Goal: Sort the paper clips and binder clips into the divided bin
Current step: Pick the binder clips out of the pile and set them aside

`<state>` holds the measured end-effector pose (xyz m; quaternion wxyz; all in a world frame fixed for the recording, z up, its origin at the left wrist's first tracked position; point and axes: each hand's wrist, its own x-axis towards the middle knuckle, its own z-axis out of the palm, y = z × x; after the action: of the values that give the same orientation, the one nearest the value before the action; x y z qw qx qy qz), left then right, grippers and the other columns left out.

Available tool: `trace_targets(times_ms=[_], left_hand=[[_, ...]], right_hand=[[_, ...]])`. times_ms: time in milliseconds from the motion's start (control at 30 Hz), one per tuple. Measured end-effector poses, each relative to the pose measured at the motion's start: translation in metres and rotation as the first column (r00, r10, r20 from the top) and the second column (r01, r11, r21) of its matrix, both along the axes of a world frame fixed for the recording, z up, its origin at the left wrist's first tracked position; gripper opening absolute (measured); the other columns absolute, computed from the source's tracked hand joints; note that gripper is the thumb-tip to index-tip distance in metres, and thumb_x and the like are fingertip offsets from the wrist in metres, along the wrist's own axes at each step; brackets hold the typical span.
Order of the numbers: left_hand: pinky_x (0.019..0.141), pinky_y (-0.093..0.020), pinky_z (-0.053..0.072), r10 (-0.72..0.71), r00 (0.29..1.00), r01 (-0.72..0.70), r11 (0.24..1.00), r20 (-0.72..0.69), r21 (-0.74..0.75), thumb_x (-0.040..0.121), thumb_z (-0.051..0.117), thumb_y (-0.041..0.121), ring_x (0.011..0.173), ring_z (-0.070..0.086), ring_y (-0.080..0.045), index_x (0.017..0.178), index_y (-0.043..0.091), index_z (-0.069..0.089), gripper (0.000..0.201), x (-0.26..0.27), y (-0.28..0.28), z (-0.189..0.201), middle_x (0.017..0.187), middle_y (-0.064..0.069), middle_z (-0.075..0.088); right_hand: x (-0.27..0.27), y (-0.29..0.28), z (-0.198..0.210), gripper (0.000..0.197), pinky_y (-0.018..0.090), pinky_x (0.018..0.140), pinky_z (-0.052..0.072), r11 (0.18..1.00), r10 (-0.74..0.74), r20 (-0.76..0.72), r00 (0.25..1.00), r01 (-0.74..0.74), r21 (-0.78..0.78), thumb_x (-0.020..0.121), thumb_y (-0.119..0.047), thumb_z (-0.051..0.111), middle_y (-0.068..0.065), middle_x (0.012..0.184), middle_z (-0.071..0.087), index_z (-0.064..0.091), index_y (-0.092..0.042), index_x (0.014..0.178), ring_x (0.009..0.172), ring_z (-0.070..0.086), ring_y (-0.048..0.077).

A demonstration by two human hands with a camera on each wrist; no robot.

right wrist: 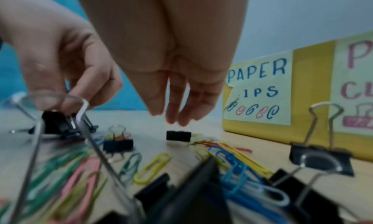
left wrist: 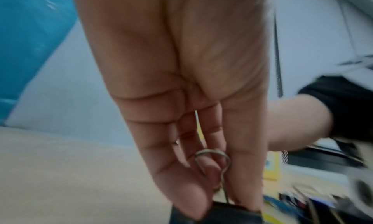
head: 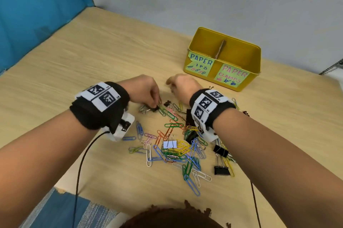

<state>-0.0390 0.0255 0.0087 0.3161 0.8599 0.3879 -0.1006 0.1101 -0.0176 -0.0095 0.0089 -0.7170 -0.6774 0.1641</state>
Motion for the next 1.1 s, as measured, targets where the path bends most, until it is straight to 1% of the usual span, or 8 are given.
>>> trace_targets(times_ms=[133,200,367,533,633,800,933,1100], left_hand=[[0.051,-0.012,0.044,0.127,0.989,-0.126,0.992,0.080,-0.023,0.077,0.069,0.003,0.052,0.057,-0.002,0.092,0.015,0.071,0.019,-0.012,0.016,0.012,0.068,0.005,0.062],[0.062,-0.019,0.045,0.173,0.976,-0.182,0.982,0.131,0.052,0.079,0.065,0.001,0.066,0.059,-0.011,0.101,0.014,0.070,0.026,-0.014,0.023,0.012,0.078,0.002,0.062],[0.095,-0.030,0.041,0.162,0.980,-0.185,0.953,0.112,0.239,0.084,0.060,0.004,0.116,0.051,-0.023,0.122,0.019,0.059,0.040,-0.016,0.024,-0.001,0.130,-0.005,0.050],[0.095,-0.033,0.041,0.148,0.985,-0.169,0.927,0.089,0.335,0.081,0.061,0.003,0.115,0.047,-0.026,0.110,0.015,0.060,0.032,-0.013,0.003,-0.011,0.119,-0.008,0.048],[0.090,-0.032,0.038,0.175,0.976,-0.216,0.852,0.129,0.476,0.080,0.060,0.001,0.108,0.044,-0.024,0.109,0.015,0.059,0.032,-0.016,-0.008,-0.013,0.116,-0.007,0.048],[0.070,-0.022,0.037,0.156,0.987,-0.161,0.962,0.042,0.222,0.078,0.064,0.007,0.080,0.054,-0.015,0.087,0.015,0.069,0.013,-0.025,-0.021,-0.007,0.085,-0.001,0.062],[0.086,-0.026,0.044,0.179,0.984,-0.171,0.956,-0.012,0.239,0.080,0.061,0.009,0.104,0.059,-0.022,0.114,0.015,0.067,0.035,-0.031,-0.021,-0.013,0.118,-0.006,0.064],[0.101,-0.036,0.044,0.142,0.985,-0.119,0.972,-0.101,0.204,0.080,0.063,0.013,0.119,0.051,-0.026,0.128,0.021,0.056,0.049,-0.035,-0.027,-0.022,0.130,-0.009,0.048]], right_hand=[[0.017,0.000,0.005,0.065,0.043,0.099,0.048,0.980,0.087,0.183,0.979,-0.051,-0.194,0.088,0.006,0.045,0.005,0.147,0.039,0.034,-0.025,0.144,0.126,0.046,0.032],[0.023,-0.002,0.007,0.065,0.043,0.105,0.043,0.946,0.153,0.246,0.957,-0.070,-0.316,0.090,0.005,0.040,0.002,0.155,0.027,0.026,-0.021,0.148,0.132,0.042,0.032],[0.026,-0.013,0.023,0.049,0.035,0.100,0.042,0.947,0.084,0.249,0.965,0.000,-0.320,0.094,-0.003,0.035,0.015,0.141,0.047,0.034,-0.009,0.143,0.128,0.047,0.031],[0.015,-0.020,0.024,0.045,0.035,0.090,0.047,0.950,-0.026,0.177,0.984,0.079,-0.302,0.092,-0.002,0.040,0.018,0.131,0.054,0.041,-0.006,0.137,0.118,0.054,0.032],[0.004,-0.021,0.023,0.054,0.036,0.098,0.045,0.964,-0.051,0.026,0.998,0.056,-0.261,0.090,0.003,0.037,0.015,0.137,0.051,0.038,-0.013,0.142,0.123,0.051,0.030],[-0.023,-0.015,0.015,0.058,0.039,0.105,0.043,0.947,0.233,0.037,0.972,-0.218,-0.235,0.089,0.006,0.039,0.006,0.146,0.042,0.039,-0.017,0.142,0.128,0.047,0.028],[-0.028,-0.017,0.015,0.059,0.041,0.112,0.035,0.842,0.430,0.101,0.897,-0.358,-0.404,0.092,0.005,0.033,0.004,0.155,0.030,0.034,-0.020,0.146,0.137,0.036,0.029],[0.001,-0.020,0.022,0.034,0.031,0.095,0.044,0.978,0.082,0.096,0.992,-0.062,-0.200,0.093,-0.010,0.048,0.006,0.131,0.055,0.057,-0.017,0.125,0.118,0.053,0.023]])
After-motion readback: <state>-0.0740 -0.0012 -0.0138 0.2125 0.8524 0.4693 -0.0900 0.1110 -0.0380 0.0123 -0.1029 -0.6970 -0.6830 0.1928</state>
